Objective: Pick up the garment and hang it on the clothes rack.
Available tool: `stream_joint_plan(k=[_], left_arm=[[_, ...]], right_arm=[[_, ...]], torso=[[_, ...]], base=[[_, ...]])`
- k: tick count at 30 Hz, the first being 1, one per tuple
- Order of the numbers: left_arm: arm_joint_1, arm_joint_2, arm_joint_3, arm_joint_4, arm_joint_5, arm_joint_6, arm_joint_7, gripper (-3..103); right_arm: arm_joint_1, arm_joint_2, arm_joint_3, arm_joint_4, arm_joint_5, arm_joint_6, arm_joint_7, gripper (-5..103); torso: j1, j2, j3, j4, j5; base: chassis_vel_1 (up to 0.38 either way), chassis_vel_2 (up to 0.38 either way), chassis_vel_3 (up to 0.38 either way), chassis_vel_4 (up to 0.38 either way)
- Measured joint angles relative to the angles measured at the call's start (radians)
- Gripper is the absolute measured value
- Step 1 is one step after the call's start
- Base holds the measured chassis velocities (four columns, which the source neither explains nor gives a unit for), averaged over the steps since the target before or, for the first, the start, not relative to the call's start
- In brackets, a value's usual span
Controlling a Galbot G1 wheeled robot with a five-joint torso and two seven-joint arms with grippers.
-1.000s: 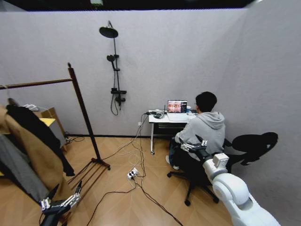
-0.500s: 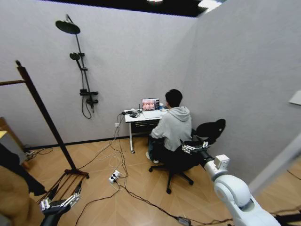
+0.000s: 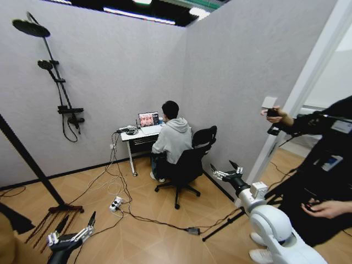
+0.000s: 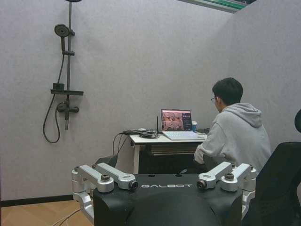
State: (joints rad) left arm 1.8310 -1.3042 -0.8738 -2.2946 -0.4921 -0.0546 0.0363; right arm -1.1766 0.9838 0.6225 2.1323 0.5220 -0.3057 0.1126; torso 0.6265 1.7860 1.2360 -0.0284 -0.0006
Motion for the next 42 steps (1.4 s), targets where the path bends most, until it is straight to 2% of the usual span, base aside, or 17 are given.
stream_joint_plan(k=[1, 4, 7, 12, 24, 36, 42], left_arm=[[0.0, 0.0, 0.0, 0.0, 0.0, 0.0, 0.0, 100], [0.0, 0.0, 0.0, 0.0, 0.0, 0.0, 0.0, 100], [0.0, 0.0, 0.0, 0.0, 0.0, 0.0, 0.0, 100], [0.0, 0.0, 0.0, 0.0, 0.0, 0.0, 0.0, 100], [0.0, 0.0, 0.0, 0.0, 0.0, 0.0, 0.0, 100], [0.0, 0.0, 0.0, 0.0, 0.0, 0.0, 0.0, 100], [0.0, 0.0, 0.0, 0.0, 0.0, 0.0, 0.0, 100]], right_arm=[[0.0, -0.001, -0.001, -0.004, 0.0, 0.002, -0.002, 100], [-0.001, -0.003, -0.003, -0.008, 0.0, 0.007, -0.007, 100], [-0.002, -0.005, -0.007, -0.016, 0.0, 0.015, -0.014, 100], [0.005, -0.006, -0.018, -0.031, -0.002, 0.03, -0.026, 100], [0.039, -0.012, -0.038, -0.067, -0.003, 0.023, -0.042, 100], [0.059, -0.012, -0.047, -0.099, 0.0, 0.029, -0.054, 100], [0.065, -0.01, -0.051, -0.116, -0.001, 0.032, -0.057, 100]], torso=[[0.0, 0.0, 0.0, -0.0003, 0.0014], [0.0, 0.0, 0.0, 0.0001, -0.0005], [0.0, 0.0, 0.0, -0.0003, 0.0008], [0.0, 0.0, 0.0, -0.0003, 0.0005], [0.002, -0.001, 0.001, -0.0003, 0.0004], [0.001, -0.001, 0.0, 0.0002, 0.0003], [0.001, -0.001, 0.0, -0.0005, 0.0006]], base=[[0.328, -0.273, -0.27, 0.276], [0.258, -0.275, -0.282, 0.278], [0.235, -0.239, -0.231, 0.239], [0.159, -0.118, -0.111, 0.191], [0.029, 0.066, 0.062, 0.039], [0.143, 0.042, 0.039, 0.137], [0.069, -0.062, -0.048, 0.058]])
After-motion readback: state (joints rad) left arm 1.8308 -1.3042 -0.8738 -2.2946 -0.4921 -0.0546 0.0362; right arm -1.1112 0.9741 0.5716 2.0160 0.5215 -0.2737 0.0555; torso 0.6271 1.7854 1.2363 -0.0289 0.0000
